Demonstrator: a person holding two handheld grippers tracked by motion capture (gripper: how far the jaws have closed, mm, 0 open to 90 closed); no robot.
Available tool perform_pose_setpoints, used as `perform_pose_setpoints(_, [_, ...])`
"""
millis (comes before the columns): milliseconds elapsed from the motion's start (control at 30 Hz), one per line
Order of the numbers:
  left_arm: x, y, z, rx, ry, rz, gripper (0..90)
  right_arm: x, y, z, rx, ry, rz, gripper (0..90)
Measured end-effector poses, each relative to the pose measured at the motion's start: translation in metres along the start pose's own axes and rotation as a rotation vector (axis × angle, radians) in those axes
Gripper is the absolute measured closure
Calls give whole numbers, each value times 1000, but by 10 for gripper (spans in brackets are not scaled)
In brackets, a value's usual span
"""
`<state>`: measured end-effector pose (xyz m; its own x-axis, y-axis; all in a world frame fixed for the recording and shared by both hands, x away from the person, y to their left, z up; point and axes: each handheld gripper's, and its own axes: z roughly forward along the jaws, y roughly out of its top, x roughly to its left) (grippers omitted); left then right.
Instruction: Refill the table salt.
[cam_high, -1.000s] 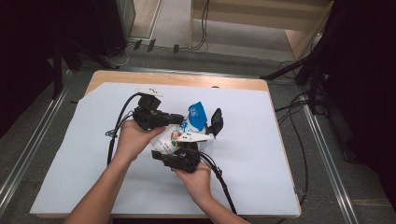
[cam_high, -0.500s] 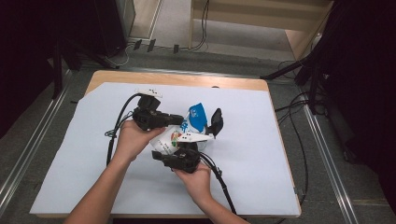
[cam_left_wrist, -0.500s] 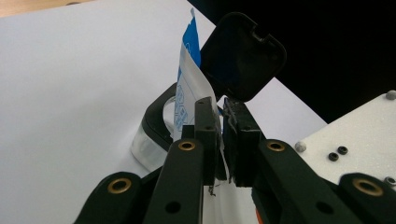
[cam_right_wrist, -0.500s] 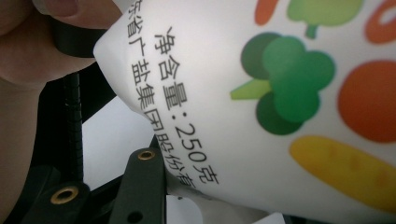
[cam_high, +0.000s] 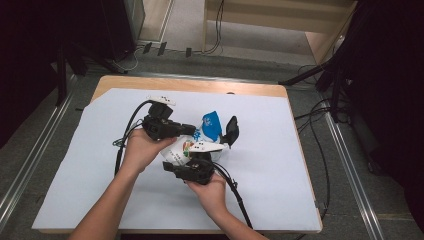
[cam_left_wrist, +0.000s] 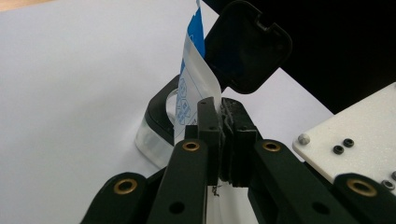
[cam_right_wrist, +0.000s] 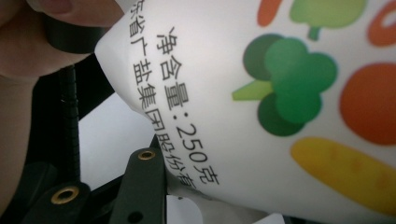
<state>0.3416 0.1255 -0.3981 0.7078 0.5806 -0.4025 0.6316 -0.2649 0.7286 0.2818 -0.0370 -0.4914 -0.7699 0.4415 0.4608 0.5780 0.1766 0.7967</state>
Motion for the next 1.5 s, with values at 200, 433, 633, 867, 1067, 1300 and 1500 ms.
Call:
perform_pose_setpoints(200, [0, 6, 3, 12, 6, 3, 879, -1, 4, -1, -8, 20, 28, 643])
perform_pose_setpoints(433, [2, 8, 6, 10, -2, -3, 880, -5, 7, 0, -9, 15, 26, 643])
perform_pose_setpoints(633, [3, 6, 6, -3, 1, 6, 881, -5, 7, 0, -4, 3, 13, 643])
perform_pose_setpoints(867, [3, 4, 6, -18, 9, 15, 880, -6, 7, 2, 0, -12, 0, 643])
perform_pose_setpoints(1067, [3, 4, 7, -20, 17, 26, 880, -7, 7, 2, 1, -20, -6, 644])
perform_pose_setpoints(1300, [3, 4, 8, -29, 8, 18, 880, -7, 8, 2, -1, -17, 0, 643])
perform_pose_setpoints(1500, [2, 5, 8, -32, 12, 20, 880, -4, 8, 1, 2, -30, -25, 622])
